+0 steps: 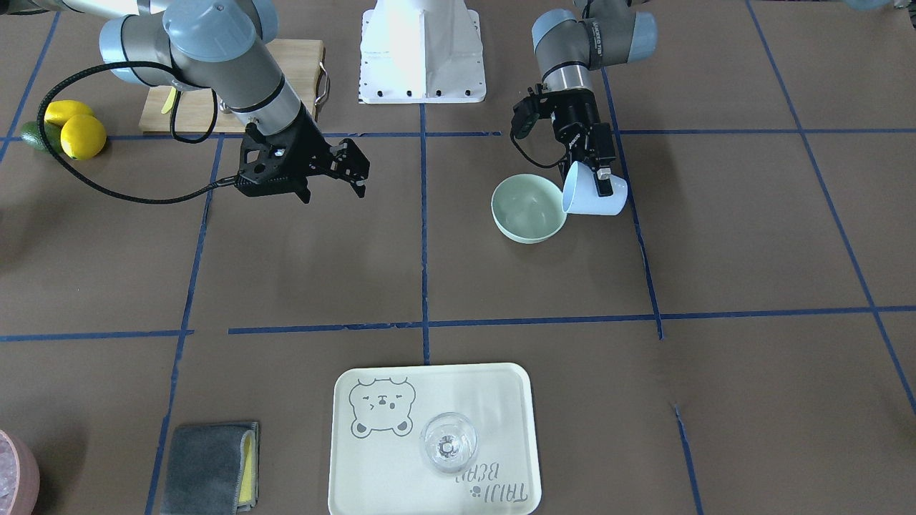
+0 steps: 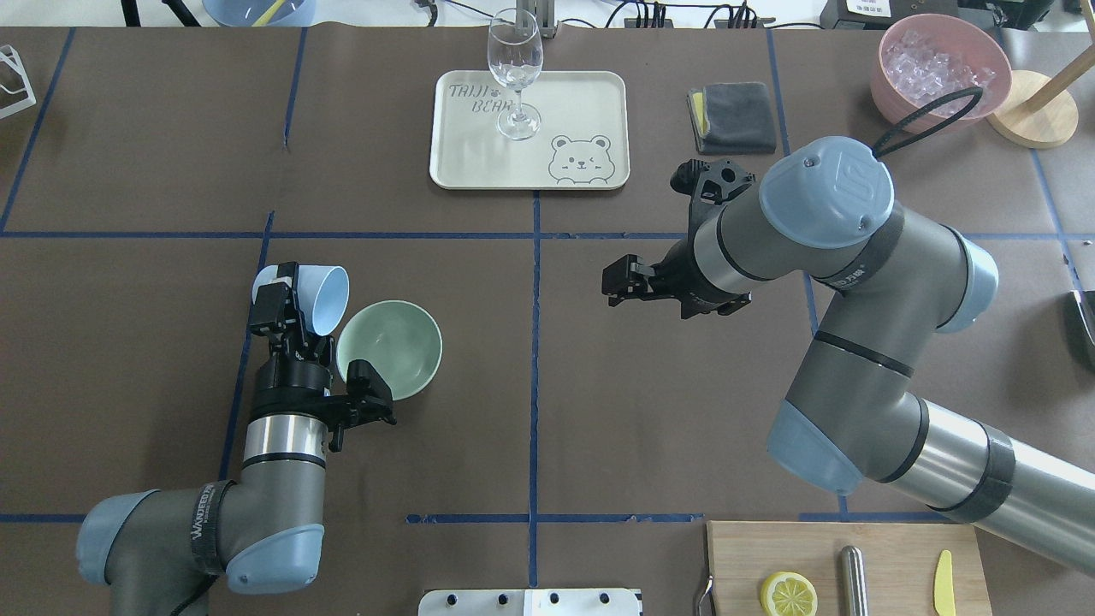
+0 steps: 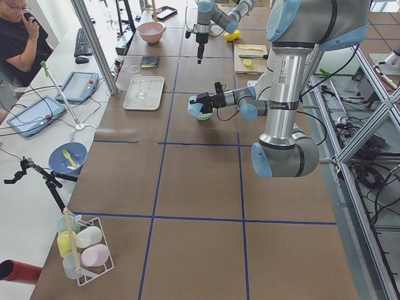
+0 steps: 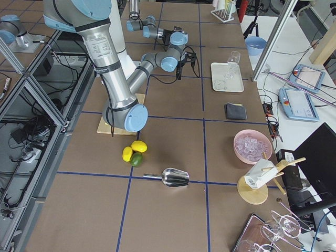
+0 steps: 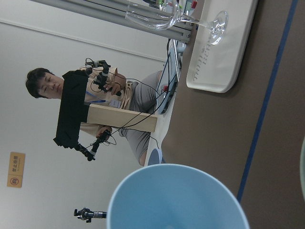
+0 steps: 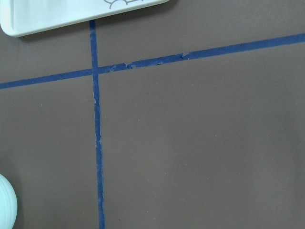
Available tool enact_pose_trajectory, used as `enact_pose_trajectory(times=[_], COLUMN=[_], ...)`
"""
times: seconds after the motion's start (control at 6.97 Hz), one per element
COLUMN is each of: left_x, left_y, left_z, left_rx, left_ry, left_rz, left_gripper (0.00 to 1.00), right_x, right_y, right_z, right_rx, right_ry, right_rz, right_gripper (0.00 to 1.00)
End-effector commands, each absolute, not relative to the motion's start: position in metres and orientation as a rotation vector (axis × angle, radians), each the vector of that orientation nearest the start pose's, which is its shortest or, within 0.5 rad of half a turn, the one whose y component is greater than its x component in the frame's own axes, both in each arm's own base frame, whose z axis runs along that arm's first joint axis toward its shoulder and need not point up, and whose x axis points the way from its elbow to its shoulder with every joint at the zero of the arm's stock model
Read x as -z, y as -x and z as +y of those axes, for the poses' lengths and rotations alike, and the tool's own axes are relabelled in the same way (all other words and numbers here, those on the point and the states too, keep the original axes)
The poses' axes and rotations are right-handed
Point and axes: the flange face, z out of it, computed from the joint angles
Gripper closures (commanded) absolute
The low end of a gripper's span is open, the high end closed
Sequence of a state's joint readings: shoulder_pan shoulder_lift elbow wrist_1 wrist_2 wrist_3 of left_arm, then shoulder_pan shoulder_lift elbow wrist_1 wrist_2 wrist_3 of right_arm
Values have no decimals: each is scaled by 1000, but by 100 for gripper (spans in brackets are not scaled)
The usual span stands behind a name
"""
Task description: Pour ice into bowl
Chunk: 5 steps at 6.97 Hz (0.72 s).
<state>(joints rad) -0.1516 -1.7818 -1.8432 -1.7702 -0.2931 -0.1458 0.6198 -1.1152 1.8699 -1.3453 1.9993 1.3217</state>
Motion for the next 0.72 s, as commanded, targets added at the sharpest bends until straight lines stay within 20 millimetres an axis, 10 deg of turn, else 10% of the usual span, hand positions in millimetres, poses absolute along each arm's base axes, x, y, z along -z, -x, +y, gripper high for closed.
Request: enact_pose_trajectory(times=[0.0,0.57], left_x=[-355,-351], left_y=[-491,-485], left_z=[-306,-307], left_rx=[-773,-930], left_ry=[-1265,-1227], left_rz=[-574,-781], left_gripper=[100,100], right_x=[-242,-241], right_y=[438,439], right_z=[-425,-425], right_rx=[-127,-135], right_ry=[-50,-46], right_rz=[-1040,-1043], right_gripper=[0,0])
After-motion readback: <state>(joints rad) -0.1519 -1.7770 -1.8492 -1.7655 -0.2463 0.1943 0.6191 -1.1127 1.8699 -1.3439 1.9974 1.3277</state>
